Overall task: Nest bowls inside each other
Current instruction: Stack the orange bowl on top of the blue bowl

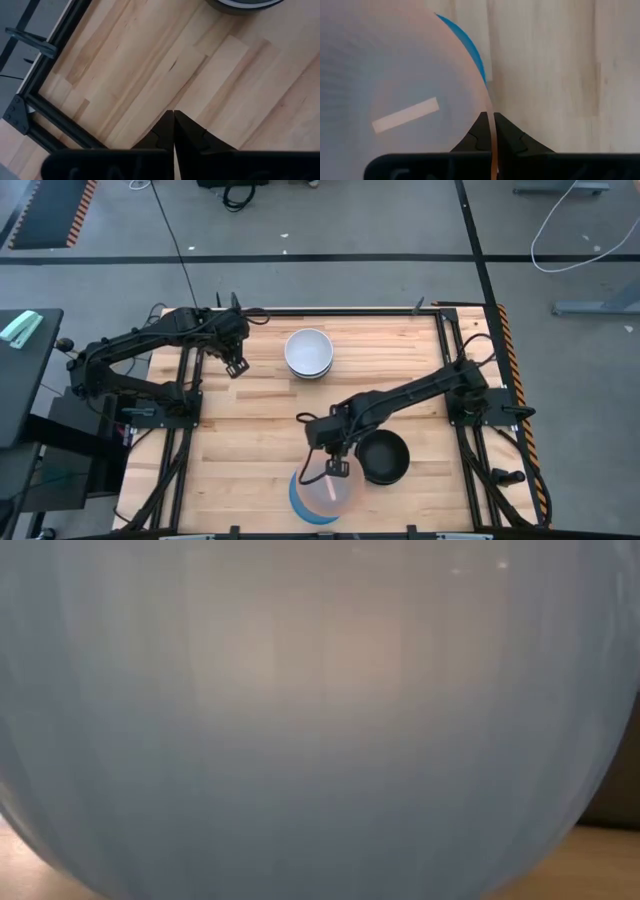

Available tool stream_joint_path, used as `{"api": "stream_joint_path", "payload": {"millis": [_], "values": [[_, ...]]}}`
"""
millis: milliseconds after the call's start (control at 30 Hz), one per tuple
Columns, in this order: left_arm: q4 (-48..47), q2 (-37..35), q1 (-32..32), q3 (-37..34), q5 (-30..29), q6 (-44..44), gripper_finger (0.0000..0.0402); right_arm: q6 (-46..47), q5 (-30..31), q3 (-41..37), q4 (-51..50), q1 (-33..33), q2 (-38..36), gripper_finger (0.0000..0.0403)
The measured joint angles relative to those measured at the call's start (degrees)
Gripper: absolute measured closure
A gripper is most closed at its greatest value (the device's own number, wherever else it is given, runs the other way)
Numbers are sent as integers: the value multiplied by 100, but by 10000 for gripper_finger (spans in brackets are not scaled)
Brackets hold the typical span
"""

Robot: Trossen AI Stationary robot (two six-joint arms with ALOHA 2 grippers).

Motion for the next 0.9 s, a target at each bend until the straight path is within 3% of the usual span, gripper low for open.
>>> {"api": "stream_joint_path", "payload": {"millis": [367,700,900], "values": [[11,0,0,0,20,175,369,15,-109,-2,486,-37,592,398],[64,-1,-1,4,23,222,394,-198,-112,2,585,-335,935,398],[50,0,-4,6,27,205,383,-471,-228,13,595,-554,1083,398]]}}
